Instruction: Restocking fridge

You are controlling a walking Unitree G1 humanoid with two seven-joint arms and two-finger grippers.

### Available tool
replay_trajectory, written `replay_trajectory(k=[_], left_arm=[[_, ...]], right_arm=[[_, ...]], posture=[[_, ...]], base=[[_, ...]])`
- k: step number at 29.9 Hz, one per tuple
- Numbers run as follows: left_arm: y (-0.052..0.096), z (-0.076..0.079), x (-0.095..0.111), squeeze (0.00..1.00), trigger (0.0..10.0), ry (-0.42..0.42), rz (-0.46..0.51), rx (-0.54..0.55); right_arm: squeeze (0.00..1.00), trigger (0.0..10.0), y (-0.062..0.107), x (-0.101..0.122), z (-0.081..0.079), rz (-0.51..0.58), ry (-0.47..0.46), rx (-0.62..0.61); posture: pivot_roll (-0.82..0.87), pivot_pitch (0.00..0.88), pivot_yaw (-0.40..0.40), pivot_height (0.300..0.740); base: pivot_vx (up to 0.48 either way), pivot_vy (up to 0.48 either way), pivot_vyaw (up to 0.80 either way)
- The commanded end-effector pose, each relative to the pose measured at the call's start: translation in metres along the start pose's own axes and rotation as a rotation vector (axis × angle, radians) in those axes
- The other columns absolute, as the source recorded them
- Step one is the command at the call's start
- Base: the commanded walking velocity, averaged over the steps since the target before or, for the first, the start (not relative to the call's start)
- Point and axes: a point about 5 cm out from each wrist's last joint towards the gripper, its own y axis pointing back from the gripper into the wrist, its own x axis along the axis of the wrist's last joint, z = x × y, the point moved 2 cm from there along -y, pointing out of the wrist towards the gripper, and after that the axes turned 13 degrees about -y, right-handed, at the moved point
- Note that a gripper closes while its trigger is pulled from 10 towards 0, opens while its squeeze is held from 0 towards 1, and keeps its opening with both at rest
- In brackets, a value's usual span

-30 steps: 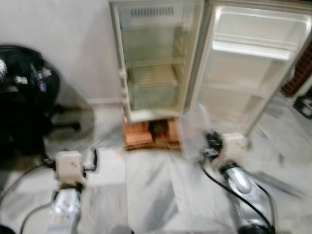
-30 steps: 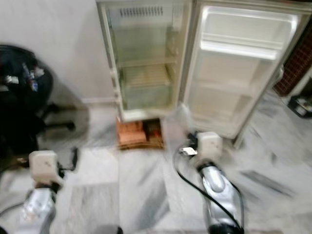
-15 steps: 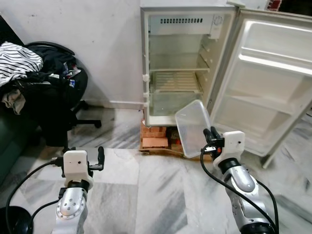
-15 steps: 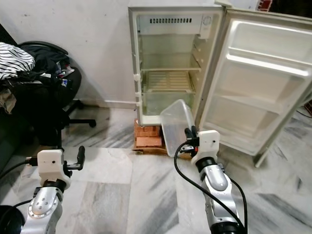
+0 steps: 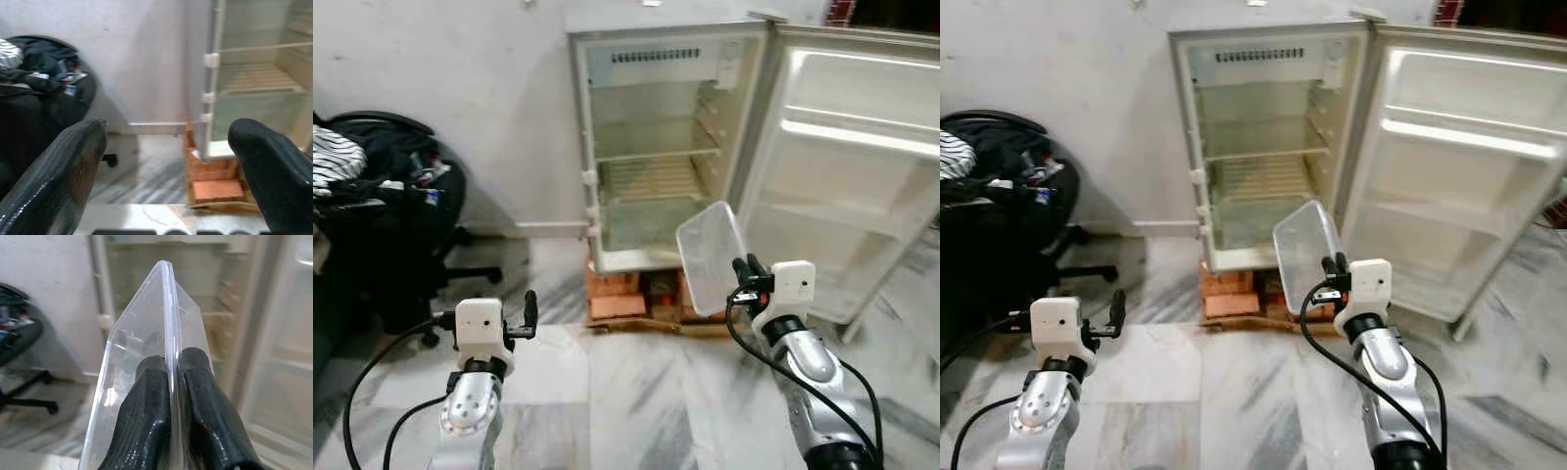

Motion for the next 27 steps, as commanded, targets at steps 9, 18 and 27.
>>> replay_trajectory(k=[9, 18, 27], left_arm=[[-0.0004, -0.0042, 0.0016, 0.00, 10.0, -0.014, 0.013, 0.001], [-0.0012, -0.0014, 0.0008, 0.00, 10.0, -0.008, 0.009, -0.008], [-0.0016, 0.0002, 0.0007, 0.00, 10.0, -0.007, 0.004, -0.009]], right_arm=[[0.00, 10.0, -0.0071, 0.0041, -0.0104, 0.015, -0.004, 0.040], [0.00, 10.0, -0.0086, 0.0044, -0.0111, 0.015, -0.002, 0.041], [0.00, 10.0, -0.0081, 0.0025, -0.0125, 0.009, 0.001, 0.048]], posture=[[0.03, 0.000, -0.019, 0.740], [0.03, 0.000, -0.021, 0.740], [0.03, 0.000, -0.021, 0.740]], base=[[0.418, 0.097, 0.00], [0.442, 0.000, 0.00], [0.440, 0.000, 0.00]])
